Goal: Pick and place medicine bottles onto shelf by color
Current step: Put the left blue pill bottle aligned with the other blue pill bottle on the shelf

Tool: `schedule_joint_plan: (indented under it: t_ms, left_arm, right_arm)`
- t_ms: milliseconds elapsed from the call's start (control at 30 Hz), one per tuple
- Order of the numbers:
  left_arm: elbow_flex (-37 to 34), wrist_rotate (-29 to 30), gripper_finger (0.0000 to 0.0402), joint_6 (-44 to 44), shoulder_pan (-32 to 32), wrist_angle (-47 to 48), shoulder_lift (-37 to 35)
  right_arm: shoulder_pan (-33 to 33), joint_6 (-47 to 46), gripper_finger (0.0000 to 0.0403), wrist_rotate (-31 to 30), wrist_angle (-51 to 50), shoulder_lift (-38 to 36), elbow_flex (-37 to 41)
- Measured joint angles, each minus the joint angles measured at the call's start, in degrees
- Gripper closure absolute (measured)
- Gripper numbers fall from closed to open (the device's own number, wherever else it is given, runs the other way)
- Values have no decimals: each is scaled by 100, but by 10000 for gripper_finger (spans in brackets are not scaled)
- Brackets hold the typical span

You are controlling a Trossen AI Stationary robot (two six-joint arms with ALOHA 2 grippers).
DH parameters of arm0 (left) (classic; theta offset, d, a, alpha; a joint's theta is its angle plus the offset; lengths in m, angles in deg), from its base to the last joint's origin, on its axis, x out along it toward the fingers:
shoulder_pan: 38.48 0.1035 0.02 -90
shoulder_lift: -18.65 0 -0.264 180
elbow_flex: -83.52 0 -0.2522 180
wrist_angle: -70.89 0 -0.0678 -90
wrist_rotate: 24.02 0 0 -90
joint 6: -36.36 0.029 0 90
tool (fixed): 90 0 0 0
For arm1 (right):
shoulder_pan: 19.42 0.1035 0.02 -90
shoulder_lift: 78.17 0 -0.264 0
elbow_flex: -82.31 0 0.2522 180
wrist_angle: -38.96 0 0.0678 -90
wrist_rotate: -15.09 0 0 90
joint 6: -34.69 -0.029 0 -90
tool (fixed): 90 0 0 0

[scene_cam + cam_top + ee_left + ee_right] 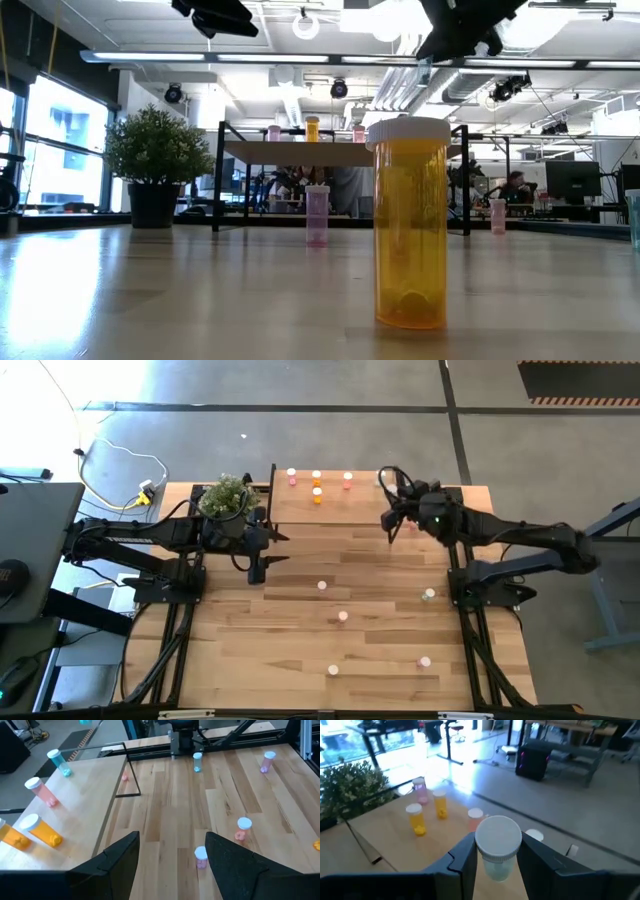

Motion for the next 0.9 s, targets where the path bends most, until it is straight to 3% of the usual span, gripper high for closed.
schedule_joint_plan:
  t_ms: [100, 400, 900]
  left_arm:
    - [0, 2, 183, -2, 0, 2, 0]
    - [0, -3, 183, -11, -2, 2, 0]
    - [0, -11, 183, -20, -2, 4, 0]
  right_arm:
    - [-343, -13, 287, 524, -74, 63, 0]
    - [-916, -145, 287, 1333, -387, 511, 0]
    - [-1315, -140, 287, 1543, -399, 1285, 0]
